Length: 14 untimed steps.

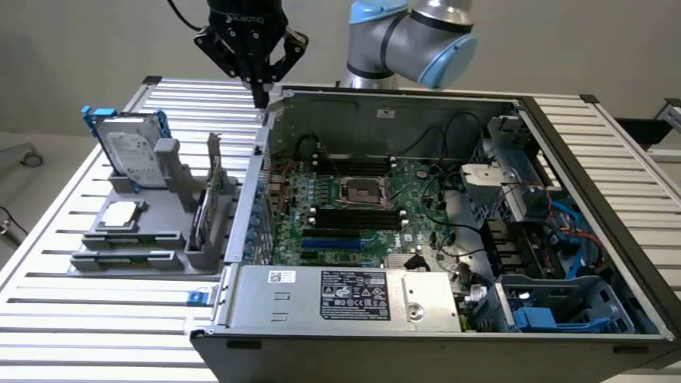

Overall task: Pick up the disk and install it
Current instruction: 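Reach for the disk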

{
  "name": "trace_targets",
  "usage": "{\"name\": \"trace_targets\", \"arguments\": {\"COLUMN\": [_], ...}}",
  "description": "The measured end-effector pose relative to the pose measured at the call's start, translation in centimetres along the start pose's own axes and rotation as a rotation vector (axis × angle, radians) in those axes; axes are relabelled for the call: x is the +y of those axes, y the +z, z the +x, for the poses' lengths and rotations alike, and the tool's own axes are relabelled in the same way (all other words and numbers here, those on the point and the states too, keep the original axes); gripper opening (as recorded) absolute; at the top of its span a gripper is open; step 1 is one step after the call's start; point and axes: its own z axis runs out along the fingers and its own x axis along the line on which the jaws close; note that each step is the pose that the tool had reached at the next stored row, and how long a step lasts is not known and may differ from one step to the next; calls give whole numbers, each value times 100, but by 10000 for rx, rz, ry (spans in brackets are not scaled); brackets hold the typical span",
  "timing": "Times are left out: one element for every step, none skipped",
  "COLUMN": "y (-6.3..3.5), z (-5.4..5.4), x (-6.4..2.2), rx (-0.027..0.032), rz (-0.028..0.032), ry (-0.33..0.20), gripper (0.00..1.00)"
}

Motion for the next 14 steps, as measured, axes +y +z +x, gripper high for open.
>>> {"name": "trace_targets", "arguments": {"y": [2,3,3,4,5,6,5,6,5,6,5,6,5,5], "z": [45,91,137,183,229,279,326,372,417,464,510,560,602,650], "x": [5,9,13,18,22,27,32,37,42,47,53,58,63,68], "rx": [-1,0,0,-1,0,-1,1,0,2,2,3,4,5,5], "rz": [-1,-1,-1,-1,-1,-1,0,0,0,0,0,0,0,0], "ry": [1,-1,0,1,-1,-1,1,0,-1,0,1,0,0,1], "gripper": [11,11,11,11,11,11,11,11,11,11,11,11,11,11]}}
